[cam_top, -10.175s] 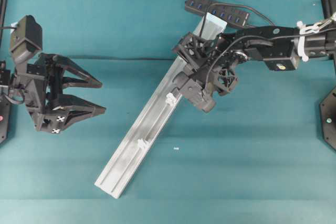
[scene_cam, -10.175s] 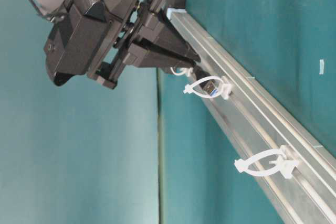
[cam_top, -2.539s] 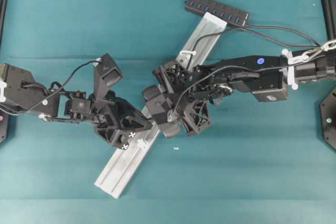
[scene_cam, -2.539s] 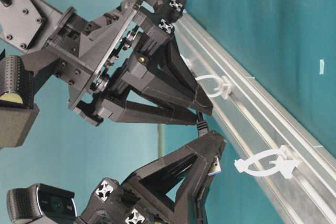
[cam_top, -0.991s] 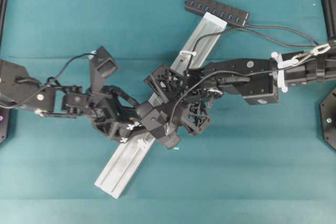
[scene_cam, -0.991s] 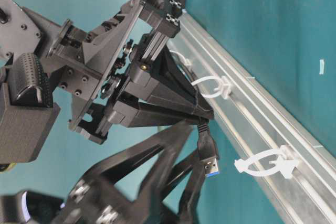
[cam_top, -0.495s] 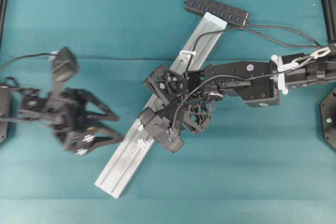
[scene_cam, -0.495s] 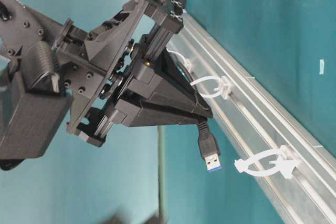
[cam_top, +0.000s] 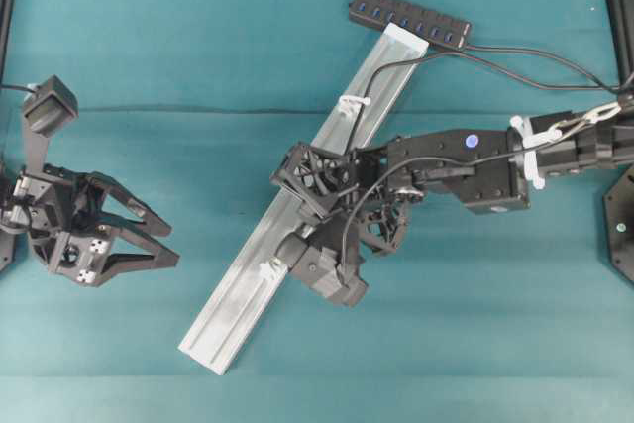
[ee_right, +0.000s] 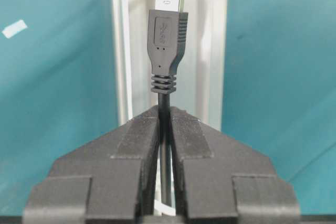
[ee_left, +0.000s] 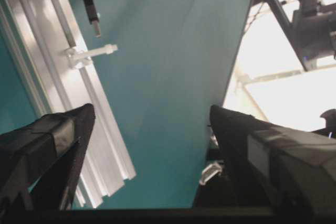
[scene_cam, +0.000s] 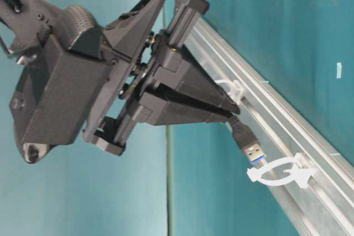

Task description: Pass the USB cable through three rings with both arms.

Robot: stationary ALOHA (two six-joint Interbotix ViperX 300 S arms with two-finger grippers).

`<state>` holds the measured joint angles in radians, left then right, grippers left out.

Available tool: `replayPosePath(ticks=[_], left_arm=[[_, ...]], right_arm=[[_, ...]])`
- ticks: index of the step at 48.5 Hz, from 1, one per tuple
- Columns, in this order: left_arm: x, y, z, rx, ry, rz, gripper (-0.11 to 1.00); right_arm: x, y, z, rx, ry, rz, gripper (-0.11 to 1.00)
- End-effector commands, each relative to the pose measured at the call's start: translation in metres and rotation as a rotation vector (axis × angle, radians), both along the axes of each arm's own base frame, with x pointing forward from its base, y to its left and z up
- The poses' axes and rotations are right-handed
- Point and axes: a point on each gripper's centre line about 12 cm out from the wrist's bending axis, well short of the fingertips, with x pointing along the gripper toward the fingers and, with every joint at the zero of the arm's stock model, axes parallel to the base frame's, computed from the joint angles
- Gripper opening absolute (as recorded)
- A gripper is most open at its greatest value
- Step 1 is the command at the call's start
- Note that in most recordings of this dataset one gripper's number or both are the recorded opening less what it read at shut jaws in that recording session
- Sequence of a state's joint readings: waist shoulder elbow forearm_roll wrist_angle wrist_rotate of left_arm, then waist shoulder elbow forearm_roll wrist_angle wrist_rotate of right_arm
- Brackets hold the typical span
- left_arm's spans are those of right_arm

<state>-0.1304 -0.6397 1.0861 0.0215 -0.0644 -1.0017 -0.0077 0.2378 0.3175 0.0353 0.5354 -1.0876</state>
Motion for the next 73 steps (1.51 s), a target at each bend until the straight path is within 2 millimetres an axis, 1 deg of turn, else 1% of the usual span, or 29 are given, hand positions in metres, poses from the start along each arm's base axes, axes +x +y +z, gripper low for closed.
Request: replayPosePath(ticks=[1,9,16,35,44,55,63,69,73], left_arm=[[0.003,-0.002,0.002,0.002,-0.008,-0.008,0.95],[0.005,-0.005,-0.004,0.005,0.013,-0.018,0.95],[0.008,-0.005,-0.004,0.003,0.001,-0.019,0.95],[0.006,-0.005,-0.006,0.003,0.003,-0.019,0.95],[0.006,-0.005,-0.007,0.003,0.004,-0.019,0.95],[0.007,-0.006,-0.01,0.003,0.014,-0.02,0.95],[0.015,-0.007,-0.022,0.011,0.048,-0.023,0.95],[0.027,-0.009,-0.032,0.009,0.053,-0.022,0.95],[0.039,-0.013,-0.04,0.009,0.058,-0.029,0.95]], right_arm=[[0.003,0.005,-0.003,-0.007,-0.003,0.02,0.1],[0.008,0.008,-0.004,-0.006,-0.006,0.027,0.1],[0.013,0.012,-0.004,-0.005,-0.02,0.035,0.1],[0.026,0.037,-0.005,0.044,-0.054,0.048,0.1],[0.035,0.041,0.001,0.095,-0.082,0.016,0.1],[0.037,0.044,0.002,0.107,-0.081,0.013,0.1],[0.035,0.044,0.001,0.108,-0.076,0.011,0.1],[0.035,0.044,0.001,0.108,-0.075,0.011,0.1],[0.035,0.044,0.002,0.108,-0.076,0.011,0.1]])
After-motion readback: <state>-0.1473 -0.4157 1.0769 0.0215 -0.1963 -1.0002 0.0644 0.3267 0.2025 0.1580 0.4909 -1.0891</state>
